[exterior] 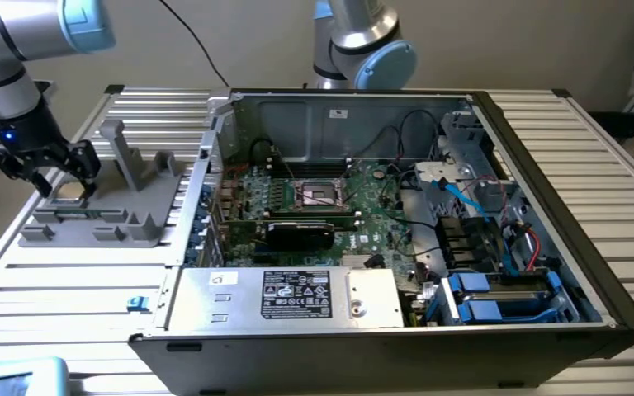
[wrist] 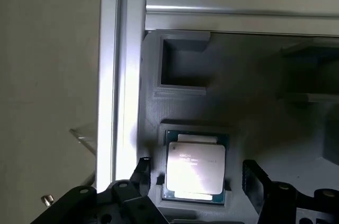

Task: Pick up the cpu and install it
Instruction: 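Pick up the cpu and move it towards the insertion slot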

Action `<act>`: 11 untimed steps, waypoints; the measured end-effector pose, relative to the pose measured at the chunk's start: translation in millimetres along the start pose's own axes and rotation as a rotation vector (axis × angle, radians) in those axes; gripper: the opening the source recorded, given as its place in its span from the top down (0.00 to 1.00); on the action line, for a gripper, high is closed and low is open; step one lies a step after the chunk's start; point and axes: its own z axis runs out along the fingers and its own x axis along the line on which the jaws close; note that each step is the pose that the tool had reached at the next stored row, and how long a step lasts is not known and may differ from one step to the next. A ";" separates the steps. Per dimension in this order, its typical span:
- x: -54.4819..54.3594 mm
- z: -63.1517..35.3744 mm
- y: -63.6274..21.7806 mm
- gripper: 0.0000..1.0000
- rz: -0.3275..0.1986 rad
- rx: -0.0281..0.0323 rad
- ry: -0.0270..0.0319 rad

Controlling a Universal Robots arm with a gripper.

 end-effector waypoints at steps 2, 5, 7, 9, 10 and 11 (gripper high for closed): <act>0.0 0.3 0.0 0.22 0.000 -0.0001 -0.0001; -0.1 0.5 0.0 0.29 0.000 -0.0001 -0.0002; -0.2 0.5 0.1 0.29 0.000 -0.0001 -0.0001; -0.2 0.5 0.0 0.29 0.000 -0.0001 0.0001; -0.2 0.6 0.0 0.29 0.000 -0.0001 0.0002; -0.2 0.6 0.1 0.29 0.000 -0.0002 0.0006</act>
